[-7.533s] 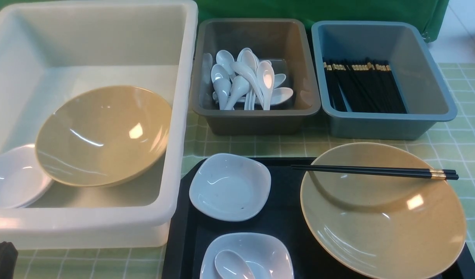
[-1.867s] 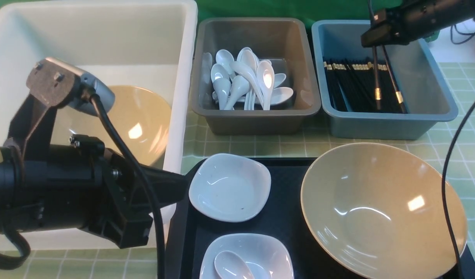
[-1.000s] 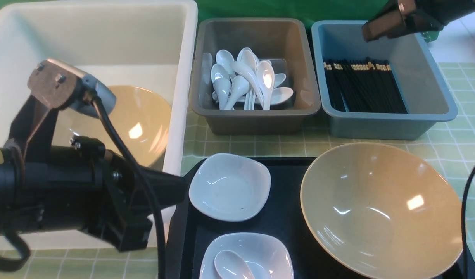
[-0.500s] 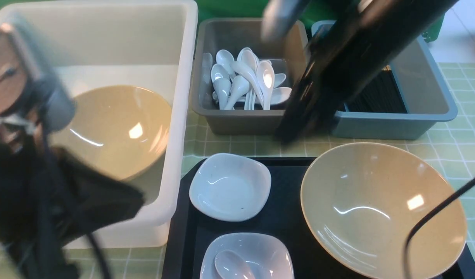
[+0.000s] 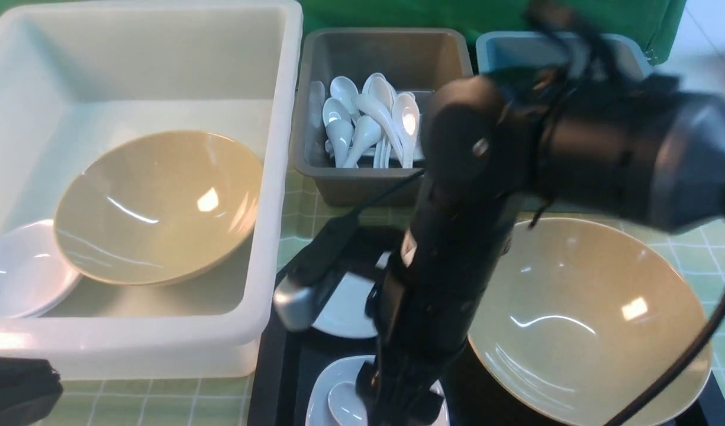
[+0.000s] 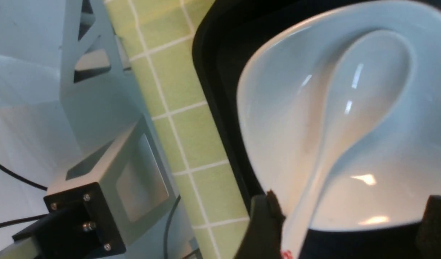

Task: On green table put chopsticks spoon bowls plates into blue grey white boxes.
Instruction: 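Reach down and grasp the white spoon resting in the bowl with the right gripper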

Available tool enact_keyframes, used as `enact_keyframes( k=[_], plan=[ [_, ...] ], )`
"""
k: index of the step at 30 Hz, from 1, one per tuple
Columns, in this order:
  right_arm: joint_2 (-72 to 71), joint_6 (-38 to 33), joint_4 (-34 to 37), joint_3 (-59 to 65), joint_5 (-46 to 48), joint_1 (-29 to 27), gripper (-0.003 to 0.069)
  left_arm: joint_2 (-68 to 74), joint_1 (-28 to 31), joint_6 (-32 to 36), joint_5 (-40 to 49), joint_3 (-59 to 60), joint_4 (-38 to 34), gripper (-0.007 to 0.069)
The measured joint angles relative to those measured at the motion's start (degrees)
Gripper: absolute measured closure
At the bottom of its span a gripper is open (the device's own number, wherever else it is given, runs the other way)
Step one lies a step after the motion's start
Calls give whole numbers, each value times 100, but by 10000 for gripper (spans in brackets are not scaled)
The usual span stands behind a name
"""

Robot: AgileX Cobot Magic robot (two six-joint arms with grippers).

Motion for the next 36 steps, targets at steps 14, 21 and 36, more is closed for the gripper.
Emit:
enact_keyframes(
  k=[14, 21, 36],
  plan=[
    [1140, -10, -478, 0, -368, 204, 123, 1, 0, -104, 3, 350, -13, 624],
    [1205, -10, -483, -6, -340, 204, 175, 1, 0, -104, 3, 350, -19, 624],
    [1246, 47, -482, -415, 204, -16, 527, 1, 0, -277, -376, 350, -19, 624]
  ],
)
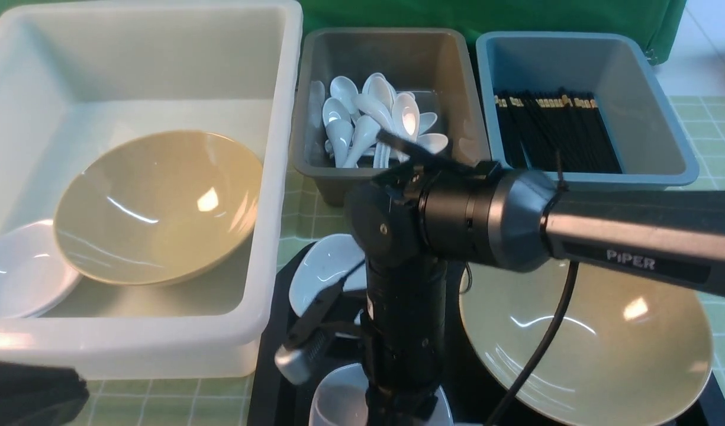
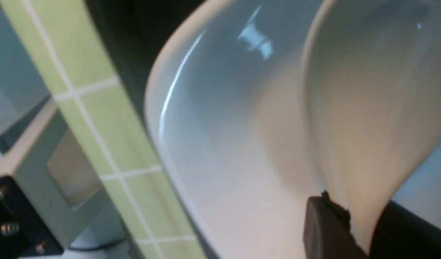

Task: On green table put chopsticks spoon bowls plates into blue grey white boxes.
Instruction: 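Reach down and grasp the white spoon resting in the bowl with the right gripper, then place the white spoon into the bin of spoons with the right gripper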

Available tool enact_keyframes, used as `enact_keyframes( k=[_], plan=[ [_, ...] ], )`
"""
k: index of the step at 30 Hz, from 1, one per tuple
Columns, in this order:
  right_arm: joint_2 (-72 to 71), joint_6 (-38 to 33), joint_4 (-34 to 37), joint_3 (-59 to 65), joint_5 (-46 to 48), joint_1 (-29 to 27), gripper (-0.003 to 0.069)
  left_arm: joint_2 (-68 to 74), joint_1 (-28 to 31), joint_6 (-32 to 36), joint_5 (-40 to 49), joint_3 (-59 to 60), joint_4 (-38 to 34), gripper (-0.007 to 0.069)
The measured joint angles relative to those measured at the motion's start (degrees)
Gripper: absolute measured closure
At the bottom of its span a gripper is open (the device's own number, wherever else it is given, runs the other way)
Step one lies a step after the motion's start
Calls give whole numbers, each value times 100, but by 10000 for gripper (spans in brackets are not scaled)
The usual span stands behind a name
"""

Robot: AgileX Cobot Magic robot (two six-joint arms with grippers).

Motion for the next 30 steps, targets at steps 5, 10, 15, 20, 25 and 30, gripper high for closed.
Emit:
enact_keyframes(
  k=[5, 10, 15, 20, 25, 30],
  plan=[
    [-203, 155, 20, -543, 6, -261, 527, 0, 0, -395, -890, 0, 5, 624],
    [-289, 395, 153, -1245, 10, -787, 527, 65, 0, -773, -1628, 0, 5, 624],
    [-219, 569, 511, -2094, -123, -1461, 527, 359, 0, -825, -1670, 0, 5, 624],
    [139, 716, 1117, -2762, -1530, -2149, 527, 628, 0, -863, -1722, 0, 5, 624],
    [527, 964, 1215, -2797, -3239, -2329, 527, 703, 0, -867, -1784, 0, 5, 624],
    [1149, 1308, 1293, -2797, -5187, -2363, 461, 718, 0, -878, -1852, 0, 5, 624]
  ],
)
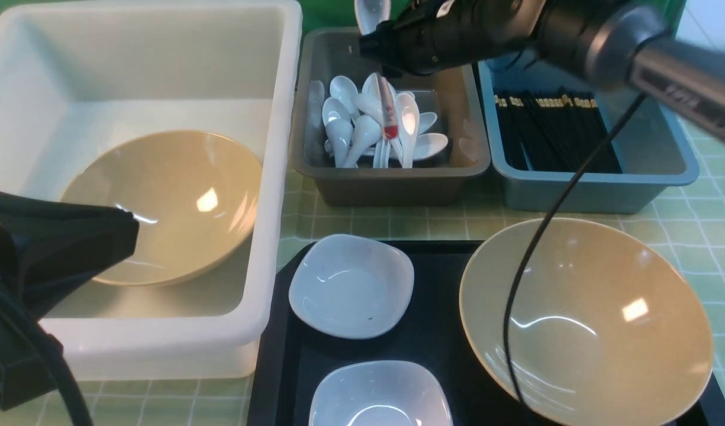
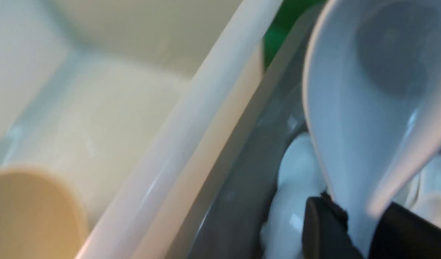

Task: On green table put chopsticks spoon bowls plates into blue grey white boxes.
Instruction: 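Place the white spoon into the bin of spoons with the right gripper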

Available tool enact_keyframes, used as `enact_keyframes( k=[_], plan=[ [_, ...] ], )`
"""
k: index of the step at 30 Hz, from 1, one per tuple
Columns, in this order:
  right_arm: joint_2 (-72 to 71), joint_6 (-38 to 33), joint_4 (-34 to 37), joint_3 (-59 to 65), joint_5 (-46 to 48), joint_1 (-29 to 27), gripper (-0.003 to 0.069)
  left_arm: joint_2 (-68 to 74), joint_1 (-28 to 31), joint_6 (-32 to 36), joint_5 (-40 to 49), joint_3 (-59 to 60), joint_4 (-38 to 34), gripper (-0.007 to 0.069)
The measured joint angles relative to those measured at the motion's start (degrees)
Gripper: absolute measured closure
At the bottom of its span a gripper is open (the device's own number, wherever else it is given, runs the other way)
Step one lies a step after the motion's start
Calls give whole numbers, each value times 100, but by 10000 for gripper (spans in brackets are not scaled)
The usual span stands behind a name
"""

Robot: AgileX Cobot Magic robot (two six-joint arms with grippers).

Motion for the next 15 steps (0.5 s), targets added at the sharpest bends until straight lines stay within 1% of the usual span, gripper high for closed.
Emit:
enact_keyframes(
  k=[1, 2, 3, 4, 5, 7, 9, 10, 11, 12, 13, 15],
  plan=[
    [91, 0, 13, 0, -173, 0, 422, 0, 0, 0, 0, 0, 0, 624],
    [104, 0, 20, 0, -223, 0, 415, 0, 0, 0, 0, 0, 0, 624],
    [181, -13, 22, 0, -330, 0, 350, 0, 0, 0, 17, 0, 0, 624],
    [190, -22, 22, 0, -336, 0, 341, 0, 0, 0, 18, 0, 0, 624],
    [208, -100, 30, 0, -360, 0, 250, 4, 0, 0, 45, 0, 0, 624],
    [208, -171, 43, 0, -351, -11, 189, 4, 0, 0, 63, 0, 0, 624],
    [178, -216, 43, 0, -297, -34, 107, 4, 0, 0, 91, 0, 0, 624],
    [170, -216, 43, 0, -264, -43, 101, 4, 0, 0, 91, 0, 0, 624],
    [97, -248, 43, 0, -70, -93, 60, 4, 0, 0, 97, 0, 0, 624],
    [85, -255, 37, 0, -32, -105, 60, 4, 0, 0, 97, 0, 0, 624],
    [-29, -352, 15, 0, 315, -153, 46, 4, 0, -15, 97, 0, 0, 624],
    [-255, -646, -22, 0, 1026, -237, 44, 19, 0, -145, 69, 13, 19, 624]
  ],
)
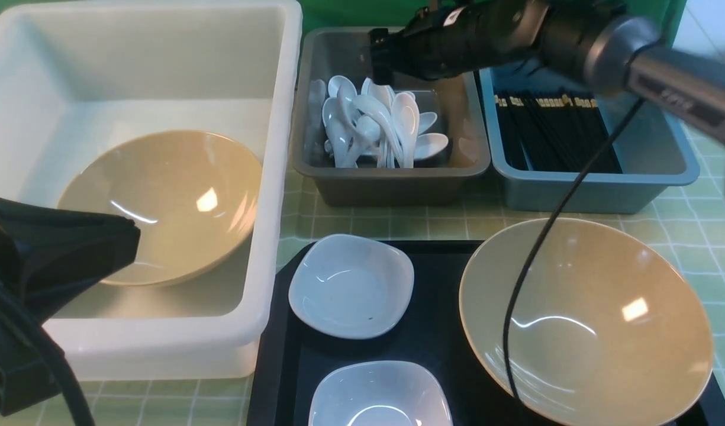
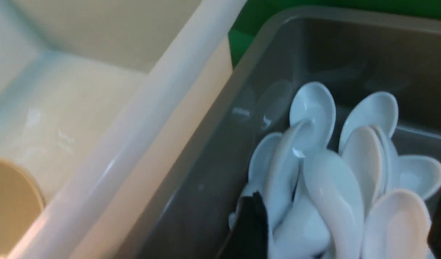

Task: On green table put chopsticks spoon bowls plates into blue grey white boxes.
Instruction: 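Place the white spoon into the bin of spoons with the right gripper, then grasp the large bowl on the tray by its rim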

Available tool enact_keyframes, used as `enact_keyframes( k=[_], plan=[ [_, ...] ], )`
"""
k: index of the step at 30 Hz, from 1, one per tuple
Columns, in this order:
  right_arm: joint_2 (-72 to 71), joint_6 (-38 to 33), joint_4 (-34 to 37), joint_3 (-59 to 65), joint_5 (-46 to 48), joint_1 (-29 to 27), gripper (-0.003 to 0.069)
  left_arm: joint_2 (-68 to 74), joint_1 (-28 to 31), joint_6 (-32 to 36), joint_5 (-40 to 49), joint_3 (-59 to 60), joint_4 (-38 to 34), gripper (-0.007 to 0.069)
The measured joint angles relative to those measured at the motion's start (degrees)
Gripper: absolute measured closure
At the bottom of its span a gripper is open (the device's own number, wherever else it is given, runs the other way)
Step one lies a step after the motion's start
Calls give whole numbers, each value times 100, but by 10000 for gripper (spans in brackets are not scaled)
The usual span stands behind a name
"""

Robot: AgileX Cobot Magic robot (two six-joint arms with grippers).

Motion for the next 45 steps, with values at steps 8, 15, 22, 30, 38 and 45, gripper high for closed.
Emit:
enact_keyframes(
  k=[8, 15, 22, 30, 38, 45],
  plan=[
    [-1616, -738, -410, 0, 2862, -482, 99, 544, 0, -1106, -138, 36, 468, 618],
    [-2977, -766, -458, 212, 4169, -350, 102, 1246, 0, -1101, -442, 36, -265, 547],
    [-4664, -839, -420, 1399, 4175, 51, 102, 2020, -455, -362, -477, 36, -1090, 416],
    [-6840, -854, -437, 3431, 4175, 76, 113, 3165, -1114, -373, -206, -609, -1191, 167],
    [-7817, -593, -461, 4605, 4175, 76, 498, 4849, -1114, -466, -7, -2054, -1428, 118],
    [-8508, -557, -780, 5226, 4175, 76, 633, 6378, -1114, -16, 79, -3229, -1836, 118]
  ],
)
